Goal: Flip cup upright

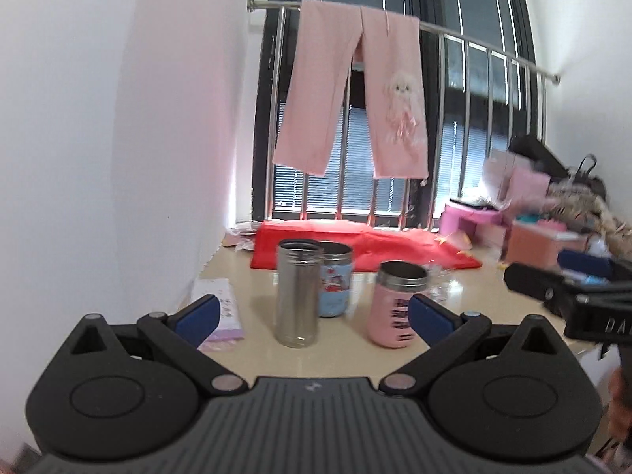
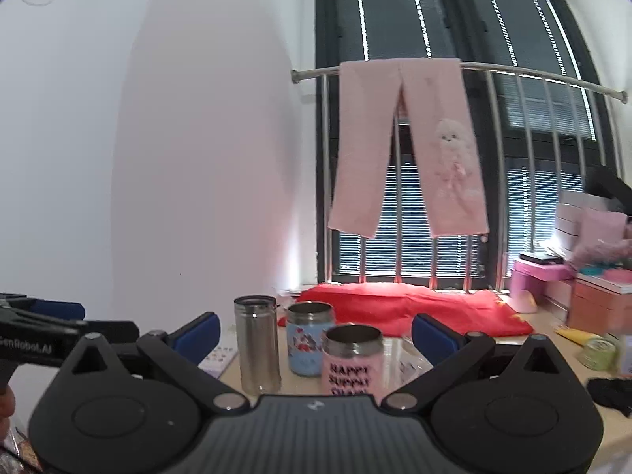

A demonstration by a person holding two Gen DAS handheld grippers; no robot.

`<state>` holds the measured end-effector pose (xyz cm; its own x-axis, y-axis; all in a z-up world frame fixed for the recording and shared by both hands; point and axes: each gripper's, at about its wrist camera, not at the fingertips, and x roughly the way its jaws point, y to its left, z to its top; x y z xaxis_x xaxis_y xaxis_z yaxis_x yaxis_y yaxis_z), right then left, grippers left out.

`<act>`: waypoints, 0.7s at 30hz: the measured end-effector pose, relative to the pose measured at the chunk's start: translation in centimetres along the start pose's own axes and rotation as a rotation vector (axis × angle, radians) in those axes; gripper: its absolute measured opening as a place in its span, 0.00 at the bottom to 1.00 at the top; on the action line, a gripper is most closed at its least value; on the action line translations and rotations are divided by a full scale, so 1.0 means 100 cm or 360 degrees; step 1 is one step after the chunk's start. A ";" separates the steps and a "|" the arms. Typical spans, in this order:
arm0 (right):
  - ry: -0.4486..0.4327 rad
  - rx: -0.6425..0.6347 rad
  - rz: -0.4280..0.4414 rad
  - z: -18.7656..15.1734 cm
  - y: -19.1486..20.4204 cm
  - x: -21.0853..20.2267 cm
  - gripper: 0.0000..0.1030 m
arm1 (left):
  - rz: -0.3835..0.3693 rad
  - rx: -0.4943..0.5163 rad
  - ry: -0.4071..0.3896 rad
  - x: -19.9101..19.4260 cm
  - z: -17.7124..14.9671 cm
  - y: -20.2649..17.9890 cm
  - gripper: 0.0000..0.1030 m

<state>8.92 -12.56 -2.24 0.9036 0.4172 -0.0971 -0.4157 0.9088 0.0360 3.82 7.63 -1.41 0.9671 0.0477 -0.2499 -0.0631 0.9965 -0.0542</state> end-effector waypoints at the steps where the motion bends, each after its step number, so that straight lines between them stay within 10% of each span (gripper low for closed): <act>1: 0.0003 0.0000 -0.0018 -0.001 -0.002 -0.010 1.00 | -0.0002 -0.0010 -0.0003 -0.007 0.000 -0.005 1.00; 21: -0.0005 0.0017 -0.0212 0.032 -0.024 -0.093 1.00 | -0.0083 0.0063 -0.0100 -0.049 0.021 -0.056 1.00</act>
<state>1.78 -18.57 1.81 0.9510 0.2931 -0.0985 -0.2912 0.9561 0.0336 -0.07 1.95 2.12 0.9825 -0.0012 -0.1864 -0.0039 0.9996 -0.0271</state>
